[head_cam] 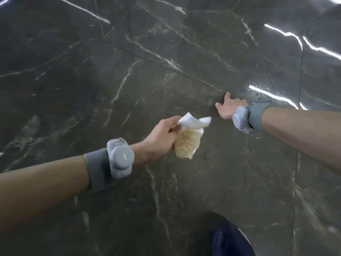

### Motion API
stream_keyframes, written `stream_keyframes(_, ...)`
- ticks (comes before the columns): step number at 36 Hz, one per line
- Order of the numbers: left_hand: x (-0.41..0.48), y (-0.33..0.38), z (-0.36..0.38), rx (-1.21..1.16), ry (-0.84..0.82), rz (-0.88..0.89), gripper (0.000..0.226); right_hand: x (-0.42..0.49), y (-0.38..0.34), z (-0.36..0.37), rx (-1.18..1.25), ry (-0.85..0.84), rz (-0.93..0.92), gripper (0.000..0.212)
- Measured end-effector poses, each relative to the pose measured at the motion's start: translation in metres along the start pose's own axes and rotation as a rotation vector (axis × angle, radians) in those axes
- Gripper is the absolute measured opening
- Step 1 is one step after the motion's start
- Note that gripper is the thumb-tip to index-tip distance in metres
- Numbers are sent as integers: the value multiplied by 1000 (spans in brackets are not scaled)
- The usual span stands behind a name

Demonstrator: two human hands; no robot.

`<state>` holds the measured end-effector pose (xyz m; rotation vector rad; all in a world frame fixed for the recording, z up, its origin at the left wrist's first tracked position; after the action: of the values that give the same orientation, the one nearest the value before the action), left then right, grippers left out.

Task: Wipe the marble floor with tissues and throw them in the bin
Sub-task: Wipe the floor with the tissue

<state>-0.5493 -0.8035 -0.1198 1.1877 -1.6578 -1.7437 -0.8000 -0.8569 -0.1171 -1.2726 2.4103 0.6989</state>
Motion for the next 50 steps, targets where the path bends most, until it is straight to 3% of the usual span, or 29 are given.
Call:
stream_keyframes(2, 7, -4, -20, -62, 23, -70, 46, 1, 0, 0, 14, -4, -1, 68)
stream_keyframes(5, 19, -6, -51, 155, 124, -83, 59, 4, 2, 0, 12, 11, 0, 69)
stream_keyframes(8, 21, -2, -73, 304, 131, -129, 41, 5, 1, 3, 15, 18, -8, 71)
stream_keyframes(11, 22, 6, -83, 289, 127, -114, 39, 7, 1, 5, 35, 24, -8, 74)
stream_keyframes(14, 28, 22, -95, 429, 243, -5, 44, 7, 1, 4, 31, 20, -10, 77)
stream_keyframes(17, 37, 39, -111, 625, 372, 154, 22, 7, 1, 5, 27, 15, -13, 78)
stream_keyframes(22, 36, 70, -129, 900, 541, 402, 45, 8, 2, 4, 38, 27, -16, 77)
stream_keyframes(24, 37, 67, -126, 993, 472, 417, 44, 8, 3, 4, 35, 29, -17, 77)
stream_keyframes(28, 35, 28, -109, 1052, 177, 305, 44, 7, 2, 4, 17, 32, -18, 77)
stream_keyframes(34, 38, -18, -115, 1220, 105, 188, 66, 1, 0, 3, -2, 23, -3, 78)
stream_keyframes(39, 42, -40, -110, 1169, 38, 106, 72, -2, 0, 1, -2, 17, -3, 77)
stream_keyframes(44, 41, -37, -77, 1219, -21, 207, 75, -3, -2, 1, -35, 11, -5, 77)
stream_keyframes(50, 10, -45, 20, 1216, -239, 440, 72, -1, -1, 3, -33, 9, -2, 77)
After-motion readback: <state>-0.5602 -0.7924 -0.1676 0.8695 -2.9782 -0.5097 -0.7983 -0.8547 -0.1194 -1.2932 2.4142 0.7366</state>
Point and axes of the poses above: each hand's wrist, its own x-axis towards the middle knuckle, its own z-axis out of the palm, y = z × x, the point moved 5 cm from there along x, towards the middle knuckle, and after that the axes turned 1 degree about -x, right-handed, at the moved point
